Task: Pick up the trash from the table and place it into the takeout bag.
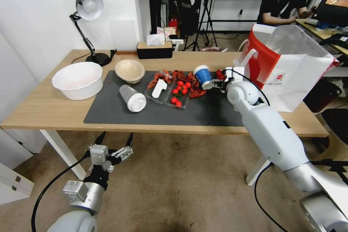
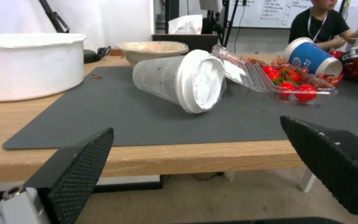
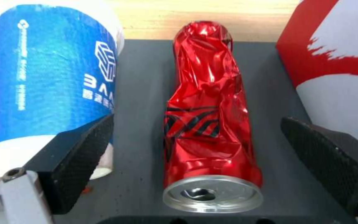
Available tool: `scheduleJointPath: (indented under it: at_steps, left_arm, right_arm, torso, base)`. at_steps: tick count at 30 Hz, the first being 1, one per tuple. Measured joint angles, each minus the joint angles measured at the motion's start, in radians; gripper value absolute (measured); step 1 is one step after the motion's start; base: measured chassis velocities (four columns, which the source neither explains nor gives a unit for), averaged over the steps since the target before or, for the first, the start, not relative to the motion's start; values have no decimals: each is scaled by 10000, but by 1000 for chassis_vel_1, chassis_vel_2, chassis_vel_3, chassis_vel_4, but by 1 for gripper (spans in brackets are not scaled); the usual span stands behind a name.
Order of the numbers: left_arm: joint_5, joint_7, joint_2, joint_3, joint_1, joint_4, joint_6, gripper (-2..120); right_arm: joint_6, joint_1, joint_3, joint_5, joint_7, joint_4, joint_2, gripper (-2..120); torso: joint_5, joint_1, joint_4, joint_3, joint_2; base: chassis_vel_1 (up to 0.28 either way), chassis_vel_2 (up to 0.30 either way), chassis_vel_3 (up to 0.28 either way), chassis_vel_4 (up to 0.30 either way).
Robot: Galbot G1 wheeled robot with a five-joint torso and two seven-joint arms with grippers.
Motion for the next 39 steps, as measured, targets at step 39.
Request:
scheduleJointPath:
  at_steps: [39]
  left_arm:
    - [-28,0,16,24,10,0,-8,100]
  right_arm:
    - [-116,56,79,-53,-54,-671,226,80]
  torso:
    - [0,2,0,-1,2]
  base:
    - [0,0,0,0]
